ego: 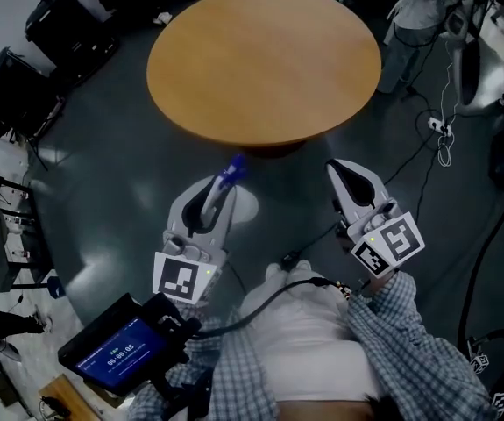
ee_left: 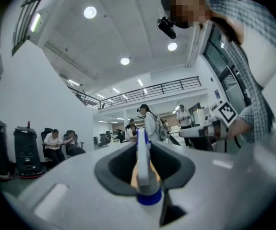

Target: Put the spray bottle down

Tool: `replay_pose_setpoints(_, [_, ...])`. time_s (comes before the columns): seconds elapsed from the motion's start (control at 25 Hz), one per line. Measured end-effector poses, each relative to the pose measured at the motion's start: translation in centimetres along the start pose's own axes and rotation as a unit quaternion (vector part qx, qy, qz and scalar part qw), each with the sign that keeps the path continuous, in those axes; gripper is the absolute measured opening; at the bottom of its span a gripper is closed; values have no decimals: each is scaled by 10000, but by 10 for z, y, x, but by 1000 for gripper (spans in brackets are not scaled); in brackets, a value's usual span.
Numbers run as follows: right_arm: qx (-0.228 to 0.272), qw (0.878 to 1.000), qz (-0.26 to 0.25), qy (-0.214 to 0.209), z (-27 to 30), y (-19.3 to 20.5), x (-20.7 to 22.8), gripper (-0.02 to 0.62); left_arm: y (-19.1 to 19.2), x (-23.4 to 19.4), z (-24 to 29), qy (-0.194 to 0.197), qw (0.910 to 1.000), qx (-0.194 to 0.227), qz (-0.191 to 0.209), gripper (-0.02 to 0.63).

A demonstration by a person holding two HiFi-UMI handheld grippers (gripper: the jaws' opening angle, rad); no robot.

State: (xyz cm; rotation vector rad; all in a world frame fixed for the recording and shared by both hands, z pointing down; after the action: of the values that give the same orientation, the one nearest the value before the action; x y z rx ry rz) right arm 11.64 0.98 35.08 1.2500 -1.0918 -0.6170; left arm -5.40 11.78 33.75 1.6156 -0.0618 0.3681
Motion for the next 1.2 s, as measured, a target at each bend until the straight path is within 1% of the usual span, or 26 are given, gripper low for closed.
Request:
replay_pose_setpoints(0.2, [-13, 10000, 7, 43, 7, -8, -14, -6, -10, -8, -5, 98, 9999, -71, -16, 88])
replay_pose_setpoints(0.36, [-20, 9999, 21, 104, 6, -16, -4, -6, -11, -6, 10, 175, 9998, -89, -62, 88])
replay_pose_setpoints(0.52, [-47, 9998, 31, 202, 11, -12, -5, -6, -5, -10, 19, 289, 9993, -95, -229, 88])
replay_pose_setpoints(0.64, [-33, 9998, 19, 192, 16, -11, 8, -6, -1, -2, 47, 444, 9987, -69, -234, 88])
replay_pose_setpoints(0.72, [-42, 9998, -5, 200, 21, -8, 8, -6, 2, -1, 58, 542, 9983, 12, -197, 87])
replay_pose_setpoints(0.84, [-72, 9996, -74, 259, 31, -1, 0, -6, 8, -5, 66, 616, 9977, 248, -127, 87])
replay_pose_setpoints(0.96, [-85, 9994, -117, 325, 34, 3, 1, -6, 18, -1, 74, 721, 9972, 178, -94, 87])
replay_pose_setpoints(1.2, [-141, 9987, -137, 466, 31, 5, 7, -6, 29, 12, 87, 912, 9956, 87, -183, 87])
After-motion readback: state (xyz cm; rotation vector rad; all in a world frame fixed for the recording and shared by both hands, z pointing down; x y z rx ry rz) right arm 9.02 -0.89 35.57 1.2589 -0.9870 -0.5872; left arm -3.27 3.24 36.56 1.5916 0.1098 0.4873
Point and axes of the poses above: the fingertips, and each gripper's own axes: z forward along the fingers, x to its right, y out of its underside, the point moved 3 cm from there along -z, backward along the fingers, and after that the axes turned 9 degrees about z, right-handed, at the moved point
